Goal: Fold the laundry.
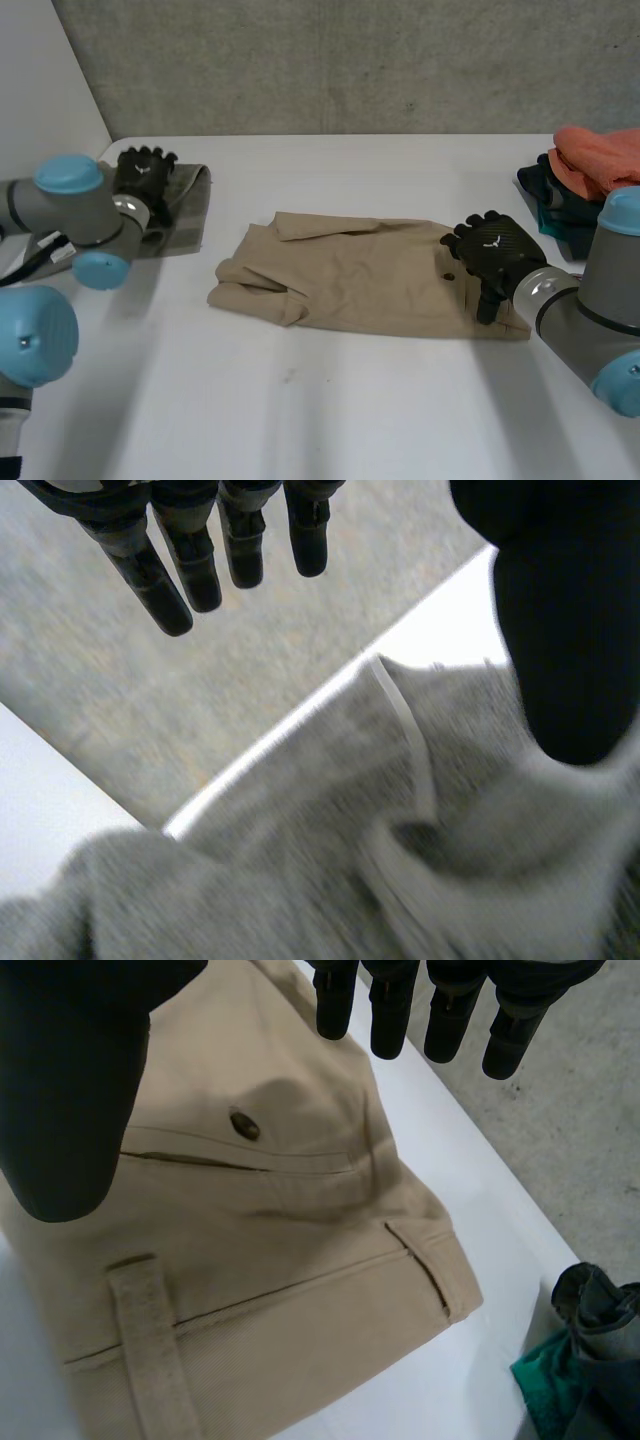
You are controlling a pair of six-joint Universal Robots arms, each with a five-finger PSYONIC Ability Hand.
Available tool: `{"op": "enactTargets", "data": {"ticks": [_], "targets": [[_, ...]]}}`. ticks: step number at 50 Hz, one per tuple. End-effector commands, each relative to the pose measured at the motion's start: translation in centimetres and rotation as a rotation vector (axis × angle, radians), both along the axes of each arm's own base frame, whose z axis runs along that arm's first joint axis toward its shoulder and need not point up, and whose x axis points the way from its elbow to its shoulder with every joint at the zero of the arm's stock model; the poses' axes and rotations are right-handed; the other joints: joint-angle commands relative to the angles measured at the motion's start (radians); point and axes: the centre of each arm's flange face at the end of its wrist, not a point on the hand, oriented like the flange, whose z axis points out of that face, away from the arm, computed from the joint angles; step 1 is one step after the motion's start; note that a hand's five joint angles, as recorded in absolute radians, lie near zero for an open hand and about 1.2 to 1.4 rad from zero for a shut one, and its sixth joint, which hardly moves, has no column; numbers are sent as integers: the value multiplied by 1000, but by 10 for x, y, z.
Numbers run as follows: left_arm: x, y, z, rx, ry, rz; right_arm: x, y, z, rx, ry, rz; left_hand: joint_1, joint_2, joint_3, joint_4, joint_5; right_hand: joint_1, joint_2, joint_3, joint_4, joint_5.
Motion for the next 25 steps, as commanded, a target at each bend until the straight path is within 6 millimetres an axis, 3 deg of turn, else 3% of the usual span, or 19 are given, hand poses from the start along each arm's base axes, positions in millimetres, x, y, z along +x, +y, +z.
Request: {"op": "enactTargets", "data": {"ticks": [1,9,12,17,25], "targets": [[-2,8,36,-70,36,-82,1,0,4,-13,15,-48,-23,-44,-46,-39,-53,-48,-34,-30,-34,-49],[-12,34,78,-65,81,-146,-22,4,58,-14,-98,-197,-23,-44,-46,-39,-53,-25,-11,-7,-11,-26],[-21,56,90,1,103,-192,-31,8,64,46,-112,-234,-23,-44,-46,-39,-53,8,22,25,22,7],[-38,106,105,148,110,-266,-42,29,50,266,-114,-288,-23,-44,-46,-39,-53,143,157,160,157,142],[-56,158,115,214,108,-342,-45,34,19,257,-120,-282,-23,-44,-46,-39,-53,261,274,278,275,260]]}}
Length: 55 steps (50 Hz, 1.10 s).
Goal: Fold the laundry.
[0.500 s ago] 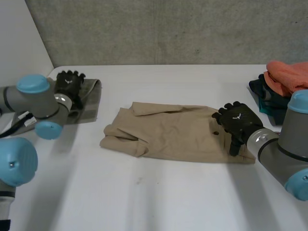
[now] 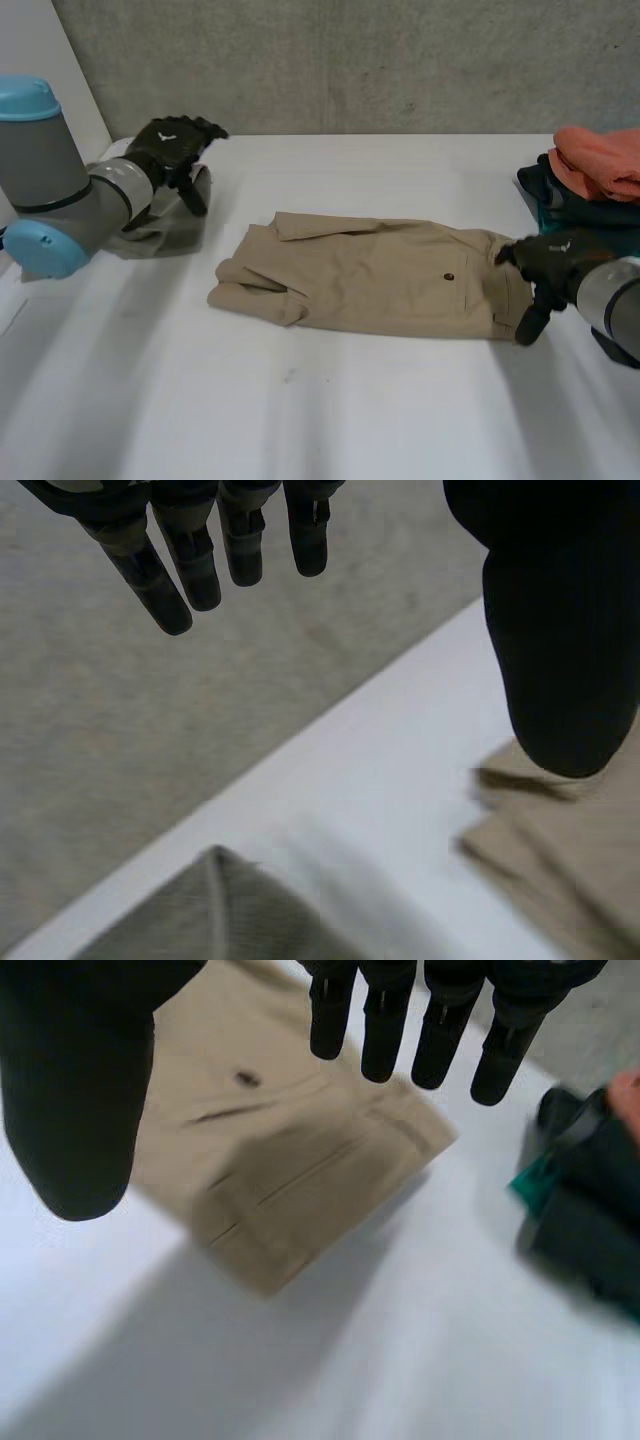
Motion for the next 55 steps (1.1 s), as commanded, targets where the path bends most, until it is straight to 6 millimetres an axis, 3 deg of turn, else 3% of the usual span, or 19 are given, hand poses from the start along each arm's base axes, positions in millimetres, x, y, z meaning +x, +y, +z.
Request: {"op": "enactTargets", "data": {"ticks": [1,7,15,18,19,20,21,25,29,30,34,37,41,42,48,49,50,51,55], "targets": [[-17,46,5,54,-3,-69,-2,4,-30,-21,0,11,-22,-28,-37,-30,-51,159,159,150,154,147],[-25,64,1,35,5,-99,1,-2,-55,-85,22,12,-22,-28,-37,-30,-51,156,156,147,151,144],[-24,65,-8,49,4,-94,-1,-21,-72,-157,41,-36,-22,-28,-37,-30,-51,162,162,153,157,150],[-24,65,-12,60,5,-90,0,-27,-78,-179,41,-32,-22,-28,-37,-30,-51,401,402,392,397,390],[-23,66,-12,63,6,-89,0,-28,-79,-181,41,-34,-22,-28,-37,-30,-51,568,568,559,563,557],[-23,67,-13,67,7,-89,-1,-30,-79,-193,42,-40,-22,-28,-37,-30,-51,1067,1068,1058,1062,1056],[-23,67,-13,67,7,-89,-2,-31,-78,-200,43,-46,-22,-28,-37,-30,-51,1072,1073,1063,1067,1061],[-21,69,-12,73,12,-85,-15,-35,-69,-217,37,-93,-22,-28,-37,-30,-51,1072,1073,1063,1067,1061],[-18,73,-9,76,18,-80,-45,-46,-49,-250,36,-164,-22,-28,-37,-30,-51,1072,1073,1063,1067,1061],[-16,74,-8,72,21,-79,-60,-52,-46,-245,46,-188,-22,-28,-37,-30,-51,1072,1073,1063,1067,1061],[-11,76,-6,63,27,-72,-84,-67,-50,-219,100,-166,-22,-28,-37,-30,-51,1072,1073,1063,1067,1061],[-10,75,-5,51,31,-71,-82,-71,-48,-229,160,-93,-22,-28,-37,-30,-51,1072,1073,1063,1067,1061],[-8,75,-4,44,33,-66,-48,-68,-39,-300,247,97,-22,-28,-37,-30,-51,1072,1073,1063,1067,1061],[-7,75,-2,39,34,-62,-24,-63,-32,-353,260,181,-22,-28,-37,-30,-51,1072,1073,1063,1067,1061],[-3,77,5,28,42,-46,58,-35,-2,-595,207,451,-22,-28,-37,-30,-51,1072,1073,1063,1067,1061],[-1,77,8,22,45,-40,84,-20,4,-651,163,554,-22,-28,-37,-30,-51,1072,1073,1063,1067,1061],[-1,77,10,17,46,-37,96,-13,4,-675,139,606,-22,-28,-37,-30,-51,1072,1073,1063,1067,1061],[1,77,13,9,49,-29,127,7,-6,-685,77,753,-22,-28,-37,-30,-51,1072,1073,1063,1067,1061],[6,77,21,-9,54,-4,162,34,-29,-640,21,925,-22,-28,-37,-30,-51,1072,1073,1063,1067,1061]]}}
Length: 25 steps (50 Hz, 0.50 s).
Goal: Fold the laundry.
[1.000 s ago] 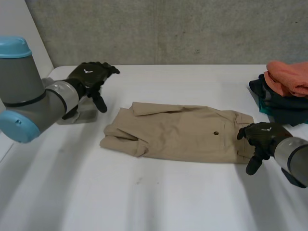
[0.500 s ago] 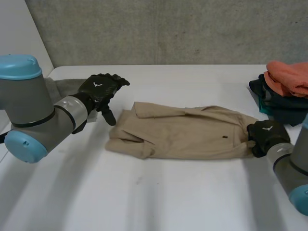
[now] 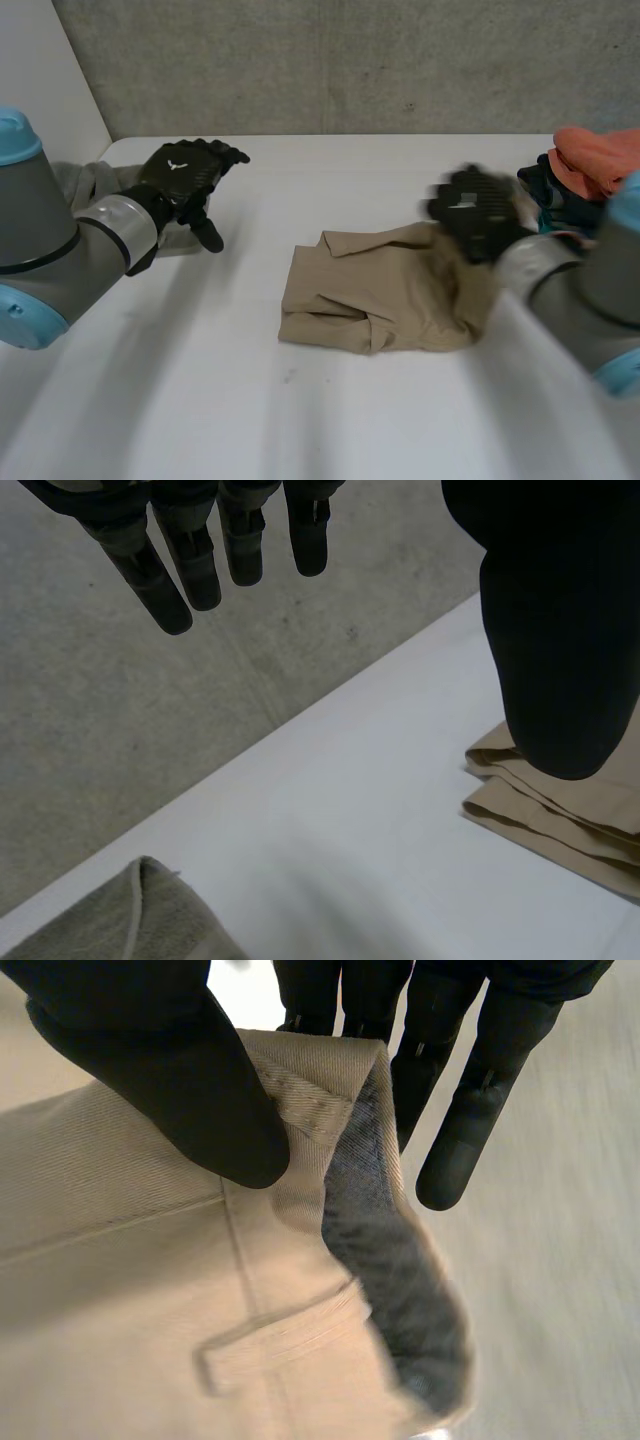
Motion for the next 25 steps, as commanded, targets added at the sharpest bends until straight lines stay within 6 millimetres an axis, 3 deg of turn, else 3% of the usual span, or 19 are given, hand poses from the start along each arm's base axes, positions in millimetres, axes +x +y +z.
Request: {"op": "enactTargets", "data": {"ticks": [1,4,5,6,8,13,17,20,22,25], "targets": [[8,0,14,-30,14,42,85,61,-27,36,-19,403,-22,-28,-37,-30,-51,274,223,208,202,216],[14,-2,20,-40,24,77,100,67,-30,64,-16,418,-22,-28,-37,-30,-51,274,223,208,202,216],[14,-2,21,-44,27,85,102,65,-27,66,-24,405,-22,-28,-37,-30,-51,151,101,85,80,94],[16,-4,25,-53,37,98,102,57,-17,70,-59,349,-22,-28,-37,-30,-51,-353,-403,-419,-424,-410],[15,-5,28,-62,45,104,99,46,-9,91,-105,258,-22,-28,-37,-30,-51,-948,-998,-1014,-1020,-1005],[7,-8,43,-108,65,99,68,23,17,253,-363,-84,-22,-28,-37,-30,-51,-948,-998,-1014,-1020,-1005],[-18,-1,54,-134,86,49,39,15,41,349,-563,-184,-22,-28,-37,-30,-51,-948,-998,-1014,-1020,-1005],[-35,6,57,-132,99,9,16,9,49,394,-595,-244,-22,-28,-37,-30,-51,-948,-998,-1014,-1020,-1005],[-63,20,53,-113,111,-63,8,7,48,423,-576,-272,-22,-28,-37,-30,-51,-948,-998,-1014,-1020,-1005],[-83,32,45,-89,101,-113,-5,5,44,485,-544,-316,-22,-28,-37,-30,-51,-948,-998,-1014,-1020,-1005]]}}
